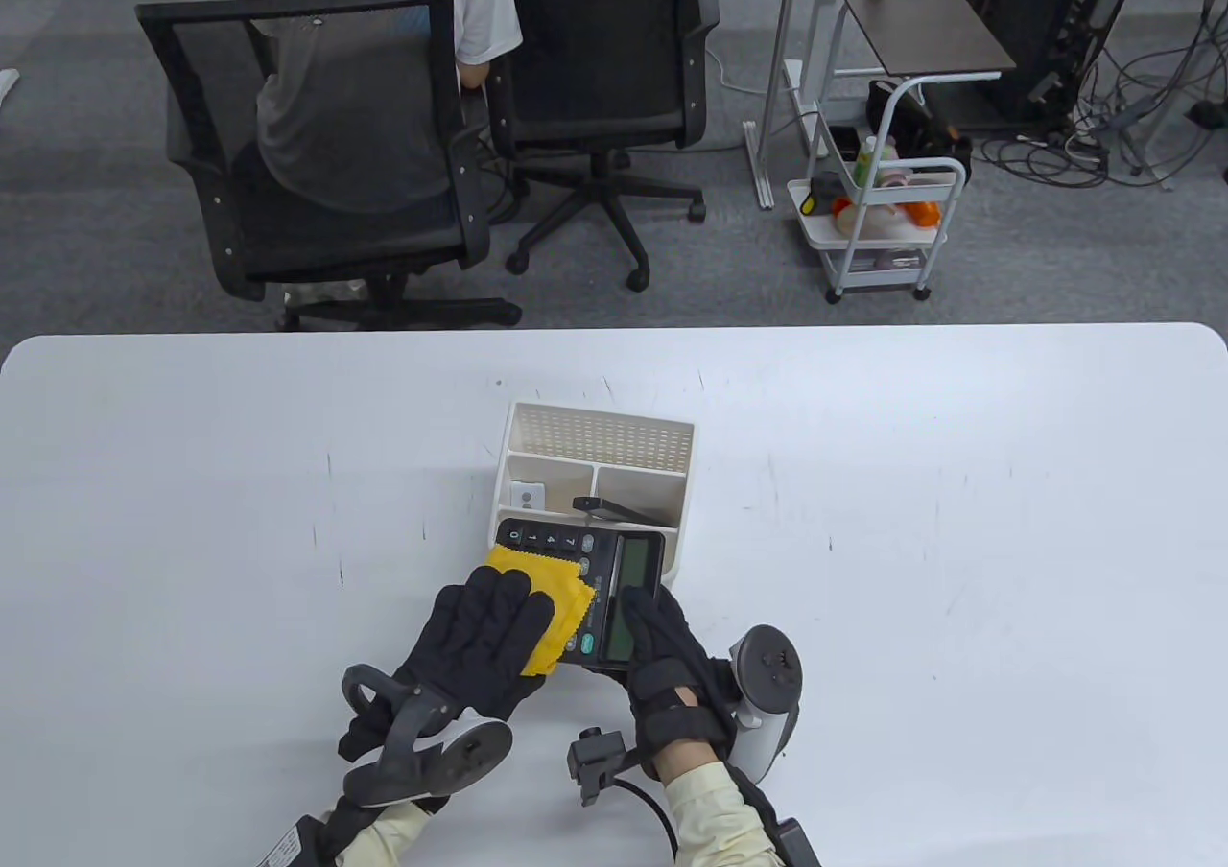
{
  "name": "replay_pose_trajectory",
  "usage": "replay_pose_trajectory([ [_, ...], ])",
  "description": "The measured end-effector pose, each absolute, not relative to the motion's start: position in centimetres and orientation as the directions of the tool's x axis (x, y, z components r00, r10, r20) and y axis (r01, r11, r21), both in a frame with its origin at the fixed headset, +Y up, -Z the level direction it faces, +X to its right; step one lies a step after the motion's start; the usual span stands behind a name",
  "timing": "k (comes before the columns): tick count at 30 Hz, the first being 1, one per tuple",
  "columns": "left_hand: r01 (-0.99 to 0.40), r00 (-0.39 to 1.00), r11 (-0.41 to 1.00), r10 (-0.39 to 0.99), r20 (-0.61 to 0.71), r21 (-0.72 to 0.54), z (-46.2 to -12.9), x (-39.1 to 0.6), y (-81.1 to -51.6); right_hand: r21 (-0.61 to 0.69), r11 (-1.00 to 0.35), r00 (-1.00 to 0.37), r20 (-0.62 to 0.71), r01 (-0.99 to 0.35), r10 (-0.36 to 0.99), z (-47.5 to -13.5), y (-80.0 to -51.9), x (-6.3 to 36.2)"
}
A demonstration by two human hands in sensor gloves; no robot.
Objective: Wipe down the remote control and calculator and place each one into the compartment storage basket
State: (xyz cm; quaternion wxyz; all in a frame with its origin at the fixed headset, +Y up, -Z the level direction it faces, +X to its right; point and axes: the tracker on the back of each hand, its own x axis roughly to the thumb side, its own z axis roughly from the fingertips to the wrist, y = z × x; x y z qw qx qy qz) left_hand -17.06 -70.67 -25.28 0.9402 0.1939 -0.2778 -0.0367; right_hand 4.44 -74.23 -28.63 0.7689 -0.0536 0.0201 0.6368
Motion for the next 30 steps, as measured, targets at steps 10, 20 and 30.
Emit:
replay_pose_trajectory([
  [10,-0.098,0.769,0.937,-0.143,0.623,0.336,-25.1,-15.5,-71.1,-0.06,0.127,0.133,-0.127,-0.99,0.983,-28.7,-74.3,5.0],
  [20,-0.081,0.813,0.944,-0.122,0.57,0.319,-25.3,-16.9,-71.0,-0.105,0.154,0.165,-0.104,-0.982,0.981,-28.7,-74.3,5.4],
  [30,-0.149,0.773,0.953,-0.054,0.633,0.264,-25.2,-16.2,-70.9,-0.048,0.105,0.109,-0.096,-0.993,0.989,-28.8,-74.4,4.8],
])
